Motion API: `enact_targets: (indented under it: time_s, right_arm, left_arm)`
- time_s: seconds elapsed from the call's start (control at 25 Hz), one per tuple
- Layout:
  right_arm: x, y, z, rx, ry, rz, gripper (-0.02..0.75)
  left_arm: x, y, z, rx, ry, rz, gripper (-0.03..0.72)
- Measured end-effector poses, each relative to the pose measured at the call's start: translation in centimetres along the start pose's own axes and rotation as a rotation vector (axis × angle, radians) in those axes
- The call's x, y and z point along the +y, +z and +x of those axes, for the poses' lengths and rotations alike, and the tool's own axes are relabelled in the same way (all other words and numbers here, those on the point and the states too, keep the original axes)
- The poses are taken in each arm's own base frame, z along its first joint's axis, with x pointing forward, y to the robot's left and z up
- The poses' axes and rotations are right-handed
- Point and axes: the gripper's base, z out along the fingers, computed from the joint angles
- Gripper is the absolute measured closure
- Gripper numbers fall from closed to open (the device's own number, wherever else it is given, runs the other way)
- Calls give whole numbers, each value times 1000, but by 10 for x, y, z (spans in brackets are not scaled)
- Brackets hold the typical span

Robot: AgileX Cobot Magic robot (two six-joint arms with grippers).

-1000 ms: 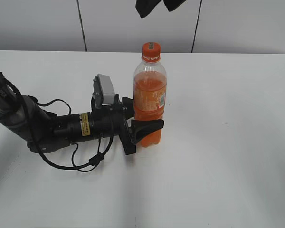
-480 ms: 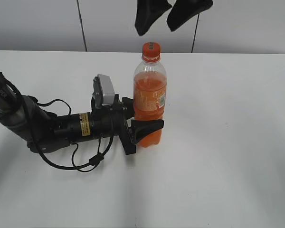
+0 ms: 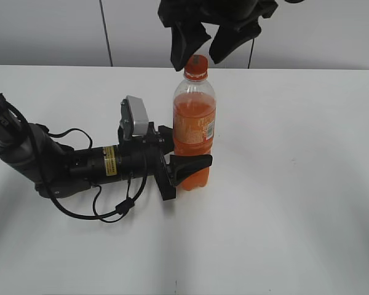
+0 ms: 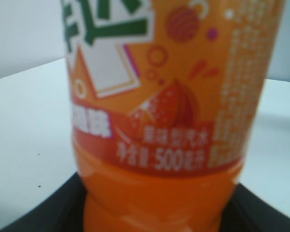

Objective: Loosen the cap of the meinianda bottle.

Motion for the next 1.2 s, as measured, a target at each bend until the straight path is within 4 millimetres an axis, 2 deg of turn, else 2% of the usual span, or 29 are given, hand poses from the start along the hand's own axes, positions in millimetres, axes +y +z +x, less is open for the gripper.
enact_targets:
  time_s: [0.56,0.68,0.84,1.2]
  right_arm:
    - [-2,8,0,18,-12,3,232]
    - [-2,9,0,19,-12,3,299]
    - [-2,9,0,18,-18,2,459]
    - [0,9,0,18,-221,-8,458]
  left_arm:
    - [0,0,0,0,0,0,293]
    - [0,0,0,0,0,0,293]
    - [0,0,0,-1,0,-1,293]
    - [0,0,0,-1,0,-1,293]
